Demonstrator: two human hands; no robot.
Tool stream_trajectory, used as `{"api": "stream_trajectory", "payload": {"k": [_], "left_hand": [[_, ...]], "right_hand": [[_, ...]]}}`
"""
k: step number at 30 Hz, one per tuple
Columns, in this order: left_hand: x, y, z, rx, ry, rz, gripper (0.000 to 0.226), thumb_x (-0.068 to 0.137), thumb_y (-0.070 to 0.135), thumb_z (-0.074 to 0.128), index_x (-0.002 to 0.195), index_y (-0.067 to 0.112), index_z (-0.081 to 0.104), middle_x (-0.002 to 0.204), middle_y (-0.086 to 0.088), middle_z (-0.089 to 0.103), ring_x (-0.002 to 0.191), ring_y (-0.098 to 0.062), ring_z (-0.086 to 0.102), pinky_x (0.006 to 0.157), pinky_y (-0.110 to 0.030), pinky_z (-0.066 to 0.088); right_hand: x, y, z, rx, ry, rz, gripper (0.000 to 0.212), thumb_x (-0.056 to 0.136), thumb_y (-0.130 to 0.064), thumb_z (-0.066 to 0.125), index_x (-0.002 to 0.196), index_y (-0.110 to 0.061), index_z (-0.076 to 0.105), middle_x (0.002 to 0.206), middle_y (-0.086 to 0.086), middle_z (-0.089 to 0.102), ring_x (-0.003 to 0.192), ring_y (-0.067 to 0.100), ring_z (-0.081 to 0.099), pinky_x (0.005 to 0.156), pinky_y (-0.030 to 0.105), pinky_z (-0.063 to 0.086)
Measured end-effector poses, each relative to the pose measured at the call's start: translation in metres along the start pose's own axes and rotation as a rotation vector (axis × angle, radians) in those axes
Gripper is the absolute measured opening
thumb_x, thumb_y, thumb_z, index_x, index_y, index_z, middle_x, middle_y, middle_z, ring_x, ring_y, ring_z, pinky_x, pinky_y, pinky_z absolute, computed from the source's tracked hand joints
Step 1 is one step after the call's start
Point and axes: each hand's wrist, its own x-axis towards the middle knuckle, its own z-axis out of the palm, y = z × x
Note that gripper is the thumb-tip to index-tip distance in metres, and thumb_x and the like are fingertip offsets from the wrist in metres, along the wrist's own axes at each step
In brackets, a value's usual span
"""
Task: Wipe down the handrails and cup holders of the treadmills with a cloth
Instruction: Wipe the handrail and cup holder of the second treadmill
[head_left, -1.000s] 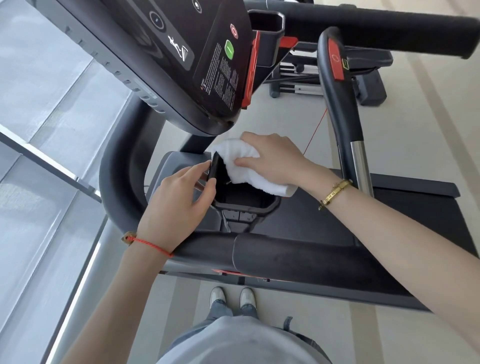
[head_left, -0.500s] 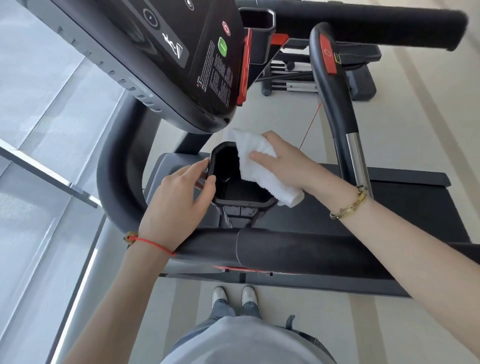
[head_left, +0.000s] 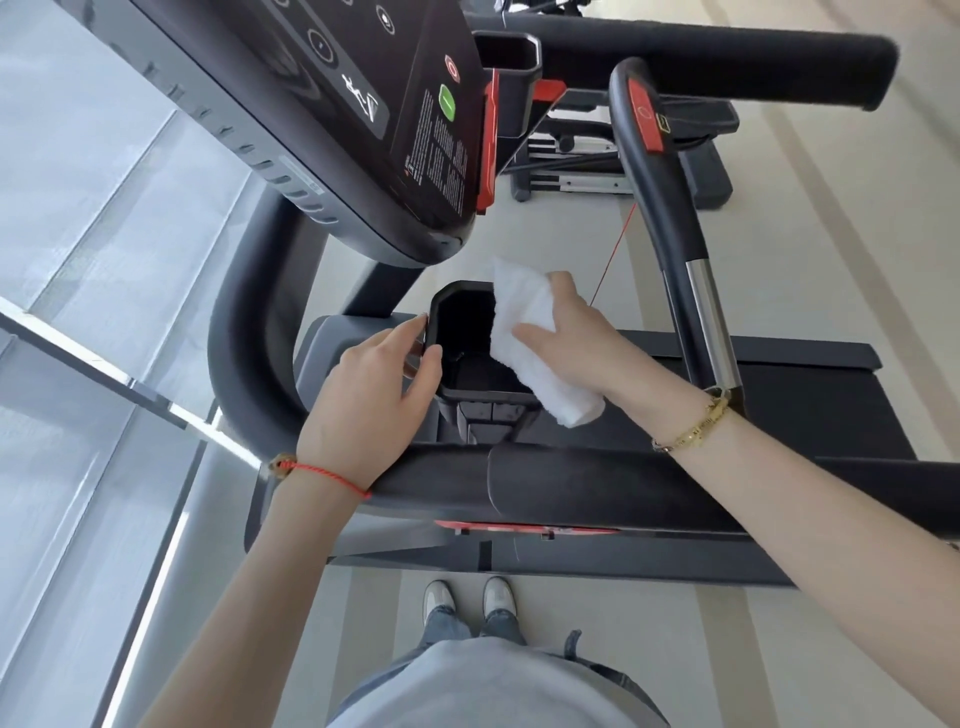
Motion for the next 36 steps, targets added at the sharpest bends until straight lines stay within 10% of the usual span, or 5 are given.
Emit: {"api": "stream_trajectory", "payload": {"k": [6,13,19,25,36], "left_hand": [[0.002,-0.002,0.001,0.008,0.01,0.021,0.043,0.098,0.035,0.048,0.136,0.016,0.055,0.103,0.001,0.07,0.087,-0.013,0.066,0.083,-0.035,0.055],[0.003,-0.006,-0.001,-0.026,-0.005,0.017,0.046,0.096,0.039,0.047,0.135,0.018,0.057,0.105,0.007,0.068,0.089,-0.004,0.061,0.085,-0.022,0.049],[-0.001,-0.006,-0.013,-0.034,-0.05,0.066,0.04,0.098,0.026,0.05,0.136,0.017,0.056,0.115,0.001,0.067,0.103,-0.017,0.064,0.092,-0.031,0.049],[-0.015,-0.008,-0.019,-0.027,-0.021,0.075,0.036,0.1,0.016,0.047,0.134,0.019,0.057,0.115,0.001,0.067,0.084,-0.016,0.06,0.08,-0.03,0.051],[-0.02,-0.007,-0.02,-0.023,0.005,0.054,0.034,0.1,0.02,0.047,0.131,0.023,0.06,0.117,0.006,0.067,0.058,-0.005,0.046,0.069,-0.027,0.048]], "right_hand": [[-0.044,0.009,0.01,0.129,-0.067,0.055,0.061,0.101,-0.036,0.042,0.145,-0.008,0.011,0.12,0.01,0.053,0.104,0.024,0.056,0.091,0.044,0.049],[-0.082,0.023,-0.003,0.062,0.114,-0.078,0.035,0.101,-0.04,0.04,0.134,-0.027,0.038,0.108,-0.002,0.062,0.092,0.012,0.062,0.081,0.03,0.051],[-0.085,0.019,0.001,-0.361,0.014,-0.538,0.047,0.098,-0.046,0.039,0.141,-0.026,0.036,0.143,-0.01,0.043,0.13,-0.005,0.026,0.093,-0.005,0.014],[-0.048,-0.021,0.026,-0.549,-0.156,-0.497,0.033,0.1,-0.046,0.038,0.114,-0.018,0.046,0.101,-0.007,0.053,0.1,0.018,0.051,0.074,0.034,0.034],[-0.054,-0.005,0.02,-0.625,0.017,-0.604,0.03,0.098,-0.049,0.042,0.093,-0.019,0.042,0.082,-0.01,0.045,0.079,0.012,0.045,0.071,0.022,0.021]]}}
